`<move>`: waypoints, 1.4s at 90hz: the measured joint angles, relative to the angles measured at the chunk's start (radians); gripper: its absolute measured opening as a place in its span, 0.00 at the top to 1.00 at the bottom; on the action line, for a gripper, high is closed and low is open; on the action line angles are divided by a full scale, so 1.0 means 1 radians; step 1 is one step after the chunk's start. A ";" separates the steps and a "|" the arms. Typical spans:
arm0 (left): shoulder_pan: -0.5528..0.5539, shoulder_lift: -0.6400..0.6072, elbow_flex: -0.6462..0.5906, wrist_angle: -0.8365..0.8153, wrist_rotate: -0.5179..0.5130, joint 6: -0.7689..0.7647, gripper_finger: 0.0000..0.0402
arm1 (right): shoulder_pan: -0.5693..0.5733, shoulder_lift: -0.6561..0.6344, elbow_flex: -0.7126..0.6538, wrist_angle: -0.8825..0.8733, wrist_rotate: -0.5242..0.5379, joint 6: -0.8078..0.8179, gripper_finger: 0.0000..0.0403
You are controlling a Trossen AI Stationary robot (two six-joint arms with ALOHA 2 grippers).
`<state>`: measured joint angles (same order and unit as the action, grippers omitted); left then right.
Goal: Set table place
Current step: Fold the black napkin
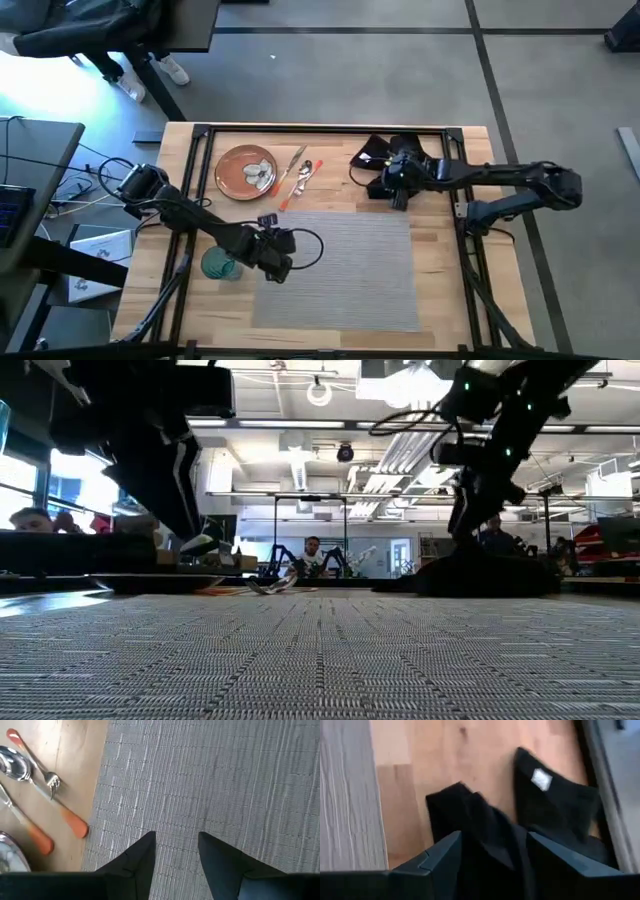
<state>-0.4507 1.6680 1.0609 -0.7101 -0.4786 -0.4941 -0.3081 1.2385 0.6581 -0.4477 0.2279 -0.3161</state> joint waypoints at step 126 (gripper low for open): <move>0.314 -0.001 0.118 0.611 0.140 0.319 0.53 | 0.404 0.024 0.830 -0.672 0.301 0.224 1.00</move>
<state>-0.1363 1.6672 1.1790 -0.0989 -0.3384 -0.1747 0.0961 1.2625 1.4881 -1.1201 0.5293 -0.0922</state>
